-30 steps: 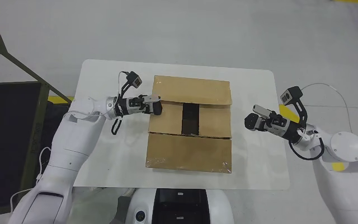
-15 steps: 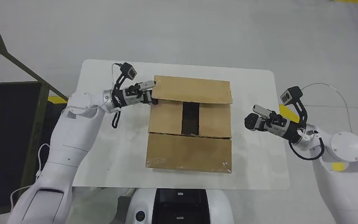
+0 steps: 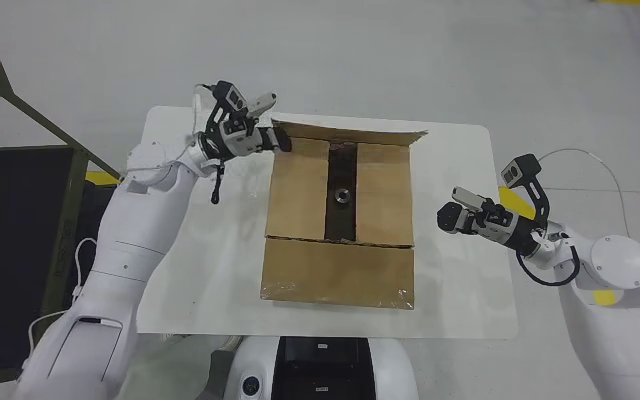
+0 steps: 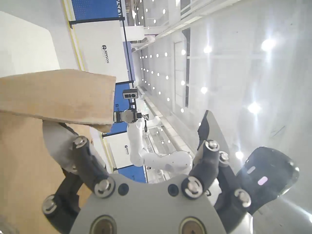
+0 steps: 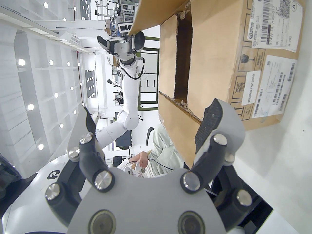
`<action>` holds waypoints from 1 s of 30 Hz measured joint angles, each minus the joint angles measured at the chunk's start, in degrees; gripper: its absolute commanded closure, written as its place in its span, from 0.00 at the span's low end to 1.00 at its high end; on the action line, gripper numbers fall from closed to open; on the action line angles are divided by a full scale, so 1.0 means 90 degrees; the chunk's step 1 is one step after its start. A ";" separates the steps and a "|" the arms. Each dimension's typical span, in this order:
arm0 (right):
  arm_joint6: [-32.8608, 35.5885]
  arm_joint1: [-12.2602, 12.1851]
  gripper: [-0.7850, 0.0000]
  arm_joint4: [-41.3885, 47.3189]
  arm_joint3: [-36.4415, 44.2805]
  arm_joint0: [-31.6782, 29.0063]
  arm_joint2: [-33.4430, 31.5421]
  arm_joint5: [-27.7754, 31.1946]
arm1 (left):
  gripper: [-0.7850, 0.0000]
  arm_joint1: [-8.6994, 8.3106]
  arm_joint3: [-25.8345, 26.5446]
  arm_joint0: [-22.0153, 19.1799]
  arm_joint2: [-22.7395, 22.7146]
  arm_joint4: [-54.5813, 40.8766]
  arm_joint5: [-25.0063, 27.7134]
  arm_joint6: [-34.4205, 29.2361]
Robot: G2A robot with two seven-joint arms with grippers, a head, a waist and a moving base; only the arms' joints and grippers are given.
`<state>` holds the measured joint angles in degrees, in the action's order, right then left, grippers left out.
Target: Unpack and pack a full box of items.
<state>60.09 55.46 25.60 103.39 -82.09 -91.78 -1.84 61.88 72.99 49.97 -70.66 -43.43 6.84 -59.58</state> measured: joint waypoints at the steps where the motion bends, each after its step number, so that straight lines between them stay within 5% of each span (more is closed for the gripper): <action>1: 0.0000 0.0000 0.00 0.0000 0.0000 0.0000 0.0000 0.0000 | 0.00 0.0019 -0.0050 -0.0076 0.0023 -0.0076 -0.0041 0.0036; 12: 0.0000 0.0000 0.00 0.0000 0.0000 0.0000 0.0000 0.0000 | 0.00 0.0251 -0.0894 -0.0982 0.0427 -0.0322 0.0019 0.0314; 30: 0.0000 0.0000 0.00 0.0000 0.0000 0.0000 0.0000 0.0000 | 0.00 0.0837 -0.3230 -0.2517 0.1541 0.0119 0.0815 0.0049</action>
<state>60.09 55.46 25.60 103.39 -82.09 -91.78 -1.84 69.42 43.93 27.32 -56.79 -42.36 14.17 -59.13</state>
